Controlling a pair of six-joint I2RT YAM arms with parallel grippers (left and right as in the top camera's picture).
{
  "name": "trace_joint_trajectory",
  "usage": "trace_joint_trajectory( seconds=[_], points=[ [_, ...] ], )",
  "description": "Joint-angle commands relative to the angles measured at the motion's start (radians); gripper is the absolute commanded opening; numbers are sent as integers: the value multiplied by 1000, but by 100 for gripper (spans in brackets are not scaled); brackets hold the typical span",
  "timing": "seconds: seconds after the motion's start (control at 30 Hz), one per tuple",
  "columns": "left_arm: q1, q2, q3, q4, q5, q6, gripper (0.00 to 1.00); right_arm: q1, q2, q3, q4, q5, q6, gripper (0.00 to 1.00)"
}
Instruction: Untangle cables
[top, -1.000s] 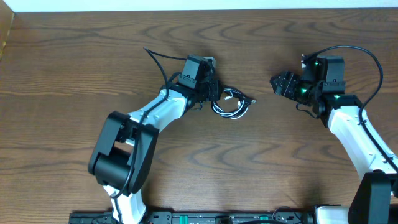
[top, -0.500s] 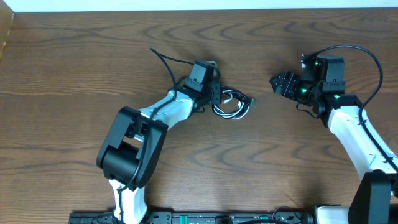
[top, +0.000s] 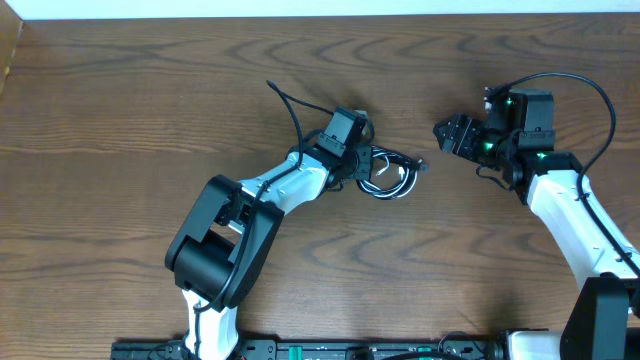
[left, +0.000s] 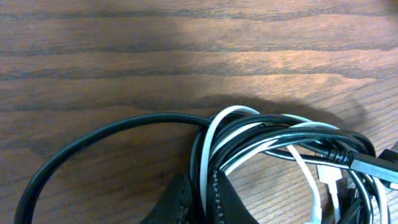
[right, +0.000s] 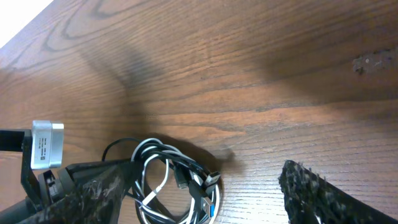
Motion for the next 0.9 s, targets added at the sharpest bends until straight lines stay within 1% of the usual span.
trace_joint_trajectory(
  seconds=[0.0,0.07,0.13,0.43,0.5,0.6,0.67,0.87],
  points=[
    [-3,39,-2,21,72,61,8,10,-7,14,-1,2,-26,77],
    [-2,20,-2,58,180,119,8,13,-7,14,0,2,-31,77],
    [-2,-17,-2,88,216,120,8,14,-7,14,0,1,-32,77],
    [-2,-282,-2,111,226,117,8,14,-7,14,8,-10,-48,79],
    [-2,-327,-2,110,226,117,7,15,-7,14,24,-56,-77,80],
    [-2,-376,-2,110,226,116,8,15,-7,14,61,-183,-150,80],
    [-2,-392,-2,110,226,89,7,15,-7,14,80,-248,-171,80],
    [-2,-395,-2,109,227,-8,7,19,-7,14,87,-253,-171,80]
  ],
)
